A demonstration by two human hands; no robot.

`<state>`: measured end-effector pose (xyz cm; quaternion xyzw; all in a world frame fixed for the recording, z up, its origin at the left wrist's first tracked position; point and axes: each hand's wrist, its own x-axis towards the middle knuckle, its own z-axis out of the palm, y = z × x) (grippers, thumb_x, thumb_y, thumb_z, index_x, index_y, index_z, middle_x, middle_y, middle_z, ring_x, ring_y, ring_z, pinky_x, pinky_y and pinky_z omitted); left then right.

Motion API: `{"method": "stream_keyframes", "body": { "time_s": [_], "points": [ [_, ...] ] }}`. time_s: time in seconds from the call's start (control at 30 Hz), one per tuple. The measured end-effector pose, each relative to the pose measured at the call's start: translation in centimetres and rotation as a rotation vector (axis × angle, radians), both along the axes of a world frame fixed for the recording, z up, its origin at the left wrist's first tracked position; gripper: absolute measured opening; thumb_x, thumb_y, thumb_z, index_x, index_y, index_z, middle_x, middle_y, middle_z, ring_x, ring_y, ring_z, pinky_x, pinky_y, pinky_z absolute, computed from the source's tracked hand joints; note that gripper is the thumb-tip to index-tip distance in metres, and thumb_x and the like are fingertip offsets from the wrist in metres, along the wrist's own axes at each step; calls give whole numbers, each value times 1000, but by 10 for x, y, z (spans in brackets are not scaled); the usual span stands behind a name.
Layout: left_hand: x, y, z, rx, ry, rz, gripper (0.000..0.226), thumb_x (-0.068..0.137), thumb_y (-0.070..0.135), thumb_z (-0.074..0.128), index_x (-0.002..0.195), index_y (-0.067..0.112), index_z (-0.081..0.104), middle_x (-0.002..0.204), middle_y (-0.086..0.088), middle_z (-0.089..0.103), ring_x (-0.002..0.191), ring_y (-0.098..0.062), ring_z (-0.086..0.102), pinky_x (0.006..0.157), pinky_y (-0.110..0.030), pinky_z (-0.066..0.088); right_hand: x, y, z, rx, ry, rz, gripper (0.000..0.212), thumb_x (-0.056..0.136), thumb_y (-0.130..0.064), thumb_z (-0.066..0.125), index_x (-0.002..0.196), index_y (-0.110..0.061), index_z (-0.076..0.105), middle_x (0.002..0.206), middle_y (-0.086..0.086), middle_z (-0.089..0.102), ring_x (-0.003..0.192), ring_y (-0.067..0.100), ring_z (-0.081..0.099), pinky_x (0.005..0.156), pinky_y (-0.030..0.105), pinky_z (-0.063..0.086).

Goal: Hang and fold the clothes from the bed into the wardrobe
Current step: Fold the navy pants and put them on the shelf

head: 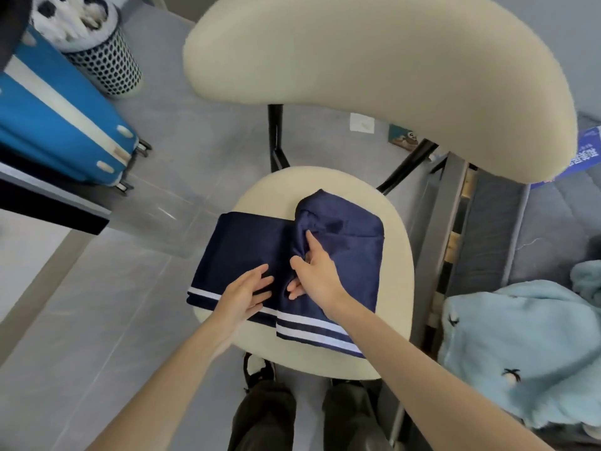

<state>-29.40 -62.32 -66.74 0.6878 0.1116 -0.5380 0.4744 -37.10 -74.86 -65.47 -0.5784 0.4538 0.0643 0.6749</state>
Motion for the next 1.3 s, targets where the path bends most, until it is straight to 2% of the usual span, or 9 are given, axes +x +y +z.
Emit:
{"method": "stream_keyframes", "body": {
  "time_s": [0.17, 0.3, 0.4, 0.53, 0.77, 0.87, 0.93, 1.07, 1.3],
  "points": [
    [17, 10, -16, 30, 14, -22, 34, 101, 31, 46, 134, 26, 48, 121, 3, 60, 93, -8, 60, 83, -27, 44, 15, 11, -28, -9, 58, 8, 55, 98, -6, 48, 149, -18, 31, 87, -3, 64, 69, 8, 60, 69, 24, 57],
    [16, -1, -29, 103, -120, -185, 60, 91, 46, 58, 144, 26, 38, 133, 5, 51, 124, -20, 50, 101, -31, 40, -20, 2, -20, -730, 66, 141, 41, 95, -6, 47, 134, -18, 54, 116, -5, 61, 107, 6, 50, 97, 24, 43],
    [10, -22, -36, 104, -243, -249, 53, 91, 41, 61, 135, 17, 47, 127, 4, 54, 116, -20, 53, 91, -27, 41, -44, -7, -19, -1105, 173, 372, 49, 95, -13, 53, 143, -19, 46, 150, 6, 41, 140, 28, 31, 115, 43, 27],
    [7, -34, -43, 182, -493, -157, 28, 101, 24, 45, 119, 5, 56, 118, -11, 60, 109, -29, 55, 85, -32, 41, -57, -17, -32, -1034, 358, 598, 57, 101, -44, 32, 153, -41, 8, 162, -2, -14, 147, 34, -15, 118, 54, 1],
    [30, -6, -55, 278, -706, -260, 37, 98, 12, 49, 135, 7, 44, 115, -17, 57, 108, -34, 55, 83, -33, 40, -47, -10, -72, -1155, 462, 722, 60, 95, -64, 14, 151, -47, -3, 161, -4, -16, 143, 42, -22, 114, 64, 1],
    [22, -2, -49, 237, -1142, -515, 53, 93, 11, 57, 144, 13, 39, 135, -13, 47, 119, -32, 46, 92, -42, 45, -49, -12, -84, -1101, 469, 715, 60, 96, -63, 15, 149, -48, -8, 159, -6, -22, 141, 43, -26, 114, 65, 2],
    [12, -8, -49, 153, -1347, -748, 53, 95, 16, 52, 146, 19, 38, 151, -7, 36, 136, -32, 35, 107, -51, 35, -53, -16, -83, -1071, 409, 715, 59, 96, -62, 15, 149, -47, -6, 159, -5, -21, 142, 43, -24, 115, 64, 4],
    [-5, -23, -61, 213, -1165, -1028, 56, 103, 35, 31, 153, 30, 7, 161, 4, -8, 148, -23, -10, 118, -52, 2, -69, -21, -77, -989, 184, 475, 66, 98, -50, 39, 152, -41, 1, 161, 2, -18, 148, 34, -7, 120, 50, 7],
    [-8, -24, -79, 285, -1115, -1081, 59, 102, 43, 22, 147, 35, -16, 156, 7, -25, 147, -23, -18, 118, -51, -3, -71, -11, -80, -477, 177, -186, 92, 84, -47, 68, 151, -41, 5, 145, -3, 30, 130, 20, 33, 101, 28, 29]
  ]
}}
